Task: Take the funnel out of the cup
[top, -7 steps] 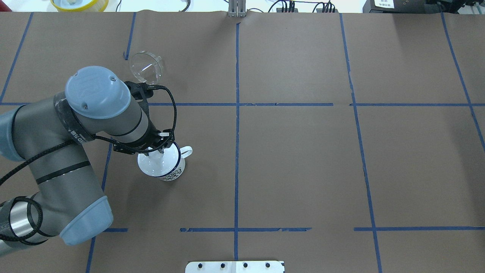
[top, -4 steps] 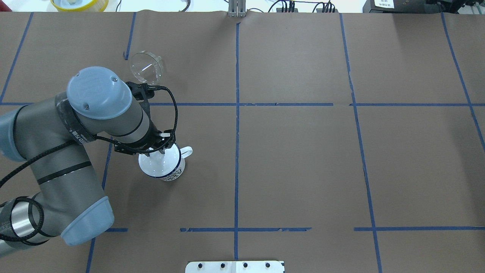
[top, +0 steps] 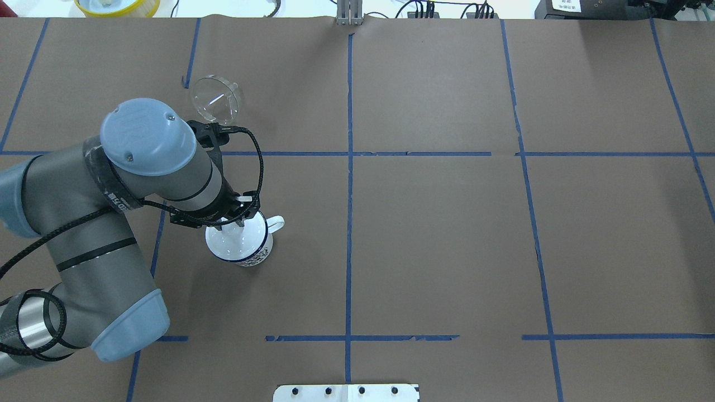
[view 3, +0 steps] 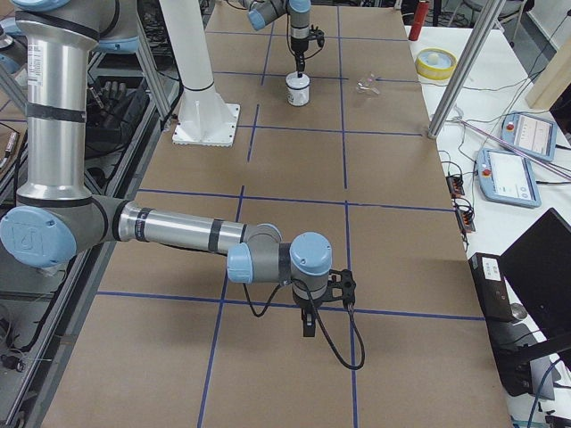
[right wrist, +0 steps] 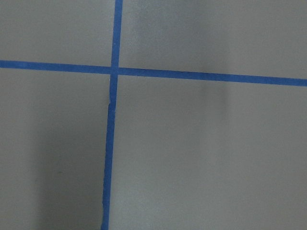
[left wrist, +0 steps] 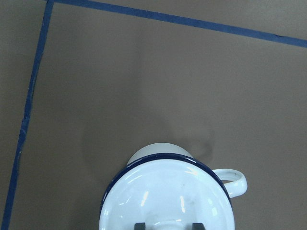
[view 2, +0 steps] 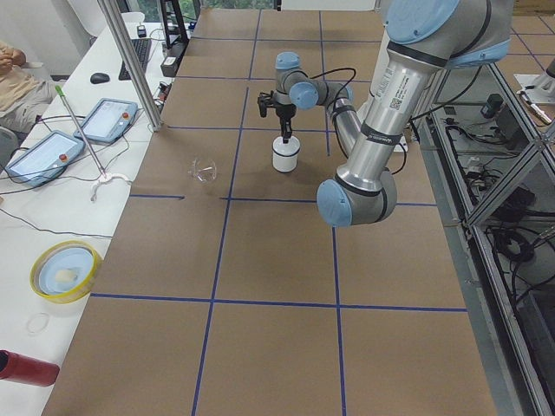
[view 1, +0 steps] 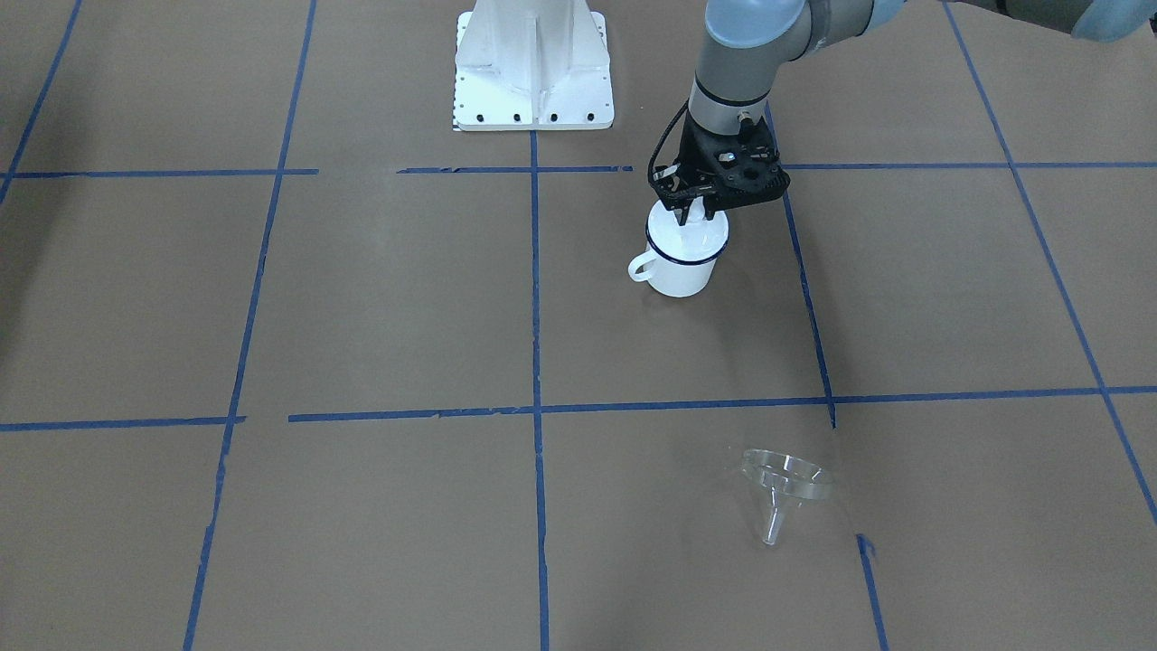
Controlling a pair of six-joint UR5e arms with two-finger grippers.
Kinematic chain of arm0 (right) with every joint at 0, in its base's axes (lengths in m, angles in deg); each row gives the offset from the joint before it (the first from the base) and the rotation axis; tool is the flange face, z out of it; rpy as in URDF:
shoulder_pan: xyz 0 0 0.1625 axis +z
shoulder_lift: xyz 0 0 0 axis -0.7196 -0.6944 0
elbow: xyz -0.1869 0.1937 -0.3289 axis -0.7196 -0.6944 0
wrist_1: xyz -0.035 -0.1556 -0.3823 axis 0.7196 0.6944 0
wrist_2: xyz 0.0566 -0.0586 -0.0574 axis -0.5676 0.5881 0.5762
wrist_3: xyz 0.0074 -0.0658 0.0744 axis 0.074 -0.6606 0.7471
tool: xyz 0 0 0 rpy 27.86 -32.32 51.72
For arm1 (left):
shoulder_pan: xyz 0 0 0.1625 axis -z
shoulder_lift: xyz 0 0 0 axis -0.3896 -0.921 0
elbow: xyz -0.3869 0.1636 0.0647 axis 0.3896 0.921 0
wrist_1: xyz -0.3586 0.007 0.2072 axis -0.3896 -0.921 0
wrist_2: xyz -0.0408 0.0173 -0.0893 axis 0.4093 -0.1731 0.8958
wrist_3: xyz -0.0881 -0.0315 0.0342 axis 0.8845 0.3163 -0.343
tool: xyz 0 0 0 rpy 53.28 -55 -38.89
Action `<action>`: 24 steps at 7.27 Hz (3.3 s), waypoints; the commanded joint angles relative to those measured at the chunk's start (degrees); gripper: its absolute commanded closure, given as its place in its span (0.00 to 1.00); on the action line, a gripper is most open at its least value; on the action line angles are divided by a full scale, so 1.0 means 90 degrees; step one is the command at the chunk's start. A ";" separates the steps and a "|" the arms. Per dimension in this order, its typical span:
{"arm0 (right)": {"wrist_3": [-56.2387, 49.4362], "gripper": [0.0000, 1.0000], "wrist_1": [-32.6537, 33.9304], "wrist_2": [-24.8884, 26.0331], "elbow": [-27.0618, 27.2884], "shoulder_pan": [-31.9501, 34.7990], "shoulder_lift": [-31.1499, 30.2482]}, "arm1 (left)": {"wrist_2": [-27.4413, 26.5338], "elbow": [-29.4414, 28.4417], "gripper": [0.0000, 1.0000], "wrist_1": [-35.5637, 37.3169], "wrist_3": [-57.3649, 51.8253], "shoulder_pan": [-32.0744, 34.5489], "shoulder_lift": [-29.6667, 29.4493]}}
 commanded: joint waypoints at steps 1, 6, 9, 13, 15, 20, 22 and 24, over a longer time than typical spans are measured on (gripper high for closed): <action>0.0000 0.00 0.0000 0.0000 0.0000 0.0000 0.0000 | 0.0010 -0.0008 0.83 0.0000 0.0008 0.0000 -0.0004; 0.0000 0.00 0.0000 0.0000 0.0000 0.0000 0.0000 | -0.0029 0.0282 0.00 0.0000 -0.0156 0.0087 0.0093; 0.0000 0.00 0.0000 0.0000 0.0000 0.0000 0.0000 | 0.0823 0.0871 0.00 -0.0262 -0.3154 0.1788 0.1184; 0.0000 0.00 0.0000 0.0000 0.0000 0.0000 0.0000 | 0.2294 -0.0481 0.00 -0.0537 -0.7966 0.5198 0.2699; 0.0000 0.00 0.0000 0.0000 0.0000 0.0000 0.0000 | 0.2295 -0.1770 0.00 -0.0547 -0.9771 0.6062 0.3021; 0.0000 0.00 0.0000 0.0000 0.0000 0.0000 0.0000 | 0.2305 -0.1883 0.00 -0.1230 -0.9923 0.6210 0.3669; 0.0000 0.00 0.0000 0.0000 0.0000 0.0000 0.0000 | 0.2595 -0.1893 0.00 -0.1250 -0.9527 0.6211 0.3687; 0.0000 0.00 0.0000 0.0000 0.0000 0.0000 0.0000 | 0.2656 -0.2028 0.00 -0.1221 -0.9298 0.6191 0.3629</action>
